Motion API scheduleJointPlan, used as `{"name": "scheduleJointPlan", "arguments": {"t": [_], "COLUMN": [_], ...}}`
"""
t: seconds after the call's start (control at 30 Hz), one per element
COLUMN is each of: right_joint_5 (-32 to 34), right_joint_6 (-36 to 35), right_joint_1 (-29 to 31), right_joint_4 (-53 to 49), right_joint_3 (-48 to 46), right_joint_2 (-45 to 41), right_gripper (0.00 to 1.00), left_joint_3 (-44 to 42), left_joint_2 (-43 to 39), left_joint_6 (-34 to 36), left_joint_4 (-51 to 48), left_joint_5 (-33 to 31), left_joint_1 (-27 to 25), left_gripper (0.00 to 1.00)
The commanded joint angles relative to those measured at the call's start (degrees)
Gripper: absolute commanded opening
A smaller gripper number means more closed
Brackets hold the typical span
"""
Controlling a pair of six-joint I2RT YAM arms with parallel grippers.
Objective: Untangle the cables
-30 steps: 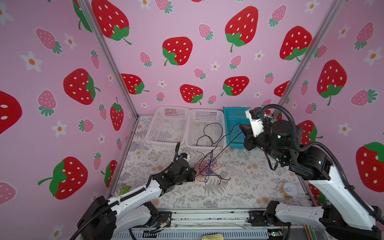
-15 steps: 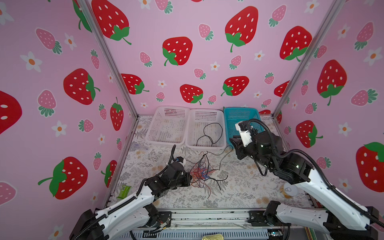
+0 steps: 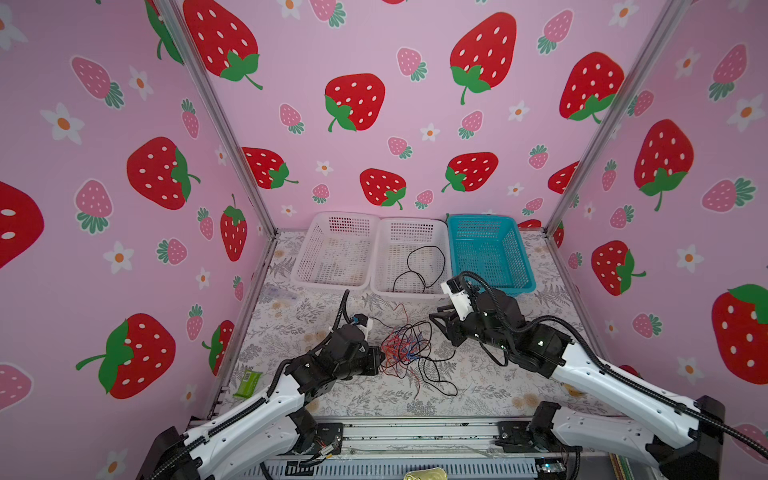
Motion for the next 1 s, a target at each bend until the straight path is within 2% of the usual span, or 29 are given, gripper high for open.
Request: {"name": "scheduleJointPlan", "arguments": {"t": [0.0, 0.4, 0.57, 0.73, 0.83, 0.97], "right_joint_5": [-3.68, -0.14, 1.43, 3.94, 2.45, -2.07], "right_joint_6": [4.61, 10.81, 11.40, 11.78, 12.90, 14.74], "right_joint_1": [1.30, 1.82, 1.83, 1.85, 1.78, 1.79], "right_joint_4": [6.55, 8.72, 7.73, 6.40, 8.57, 13.54], "right_joint_3": [-2.43, -9.26, -10.29, -11.37, -12.81, -14.36], "right_joint_2": [2.03, 4.64, 3.66, -0.80, -1.42, 1.95], "right_gripper": [0.35, 0.36, 0.43, 0.51, 0.51, 0.51], "left_joint_3": [2.99, 3.73, 3.67, 3.73, 3.73, 4.00], "left_joint_2": [-0.79, -1.09, -1.01, -1.18, -0.92, -0.54], "left_joint_6": [0.14, 1.00, 1.25, 1.52, 1.61, 1.70], "left_joint_4": [-0.56, -2.13, -2.53, -3.06, -2.81, -2.62], "left_joint_5": [-0.42, -3.32, -3.75, -4.36, -4.30, -3.99], "left_joint_1": [0.27, 0.25, 0.24, 0.27, 0.23, 0.25], "left_gripper": [0.00, 0.00, 0.00, 0.00, 0.00, 0.00]}}
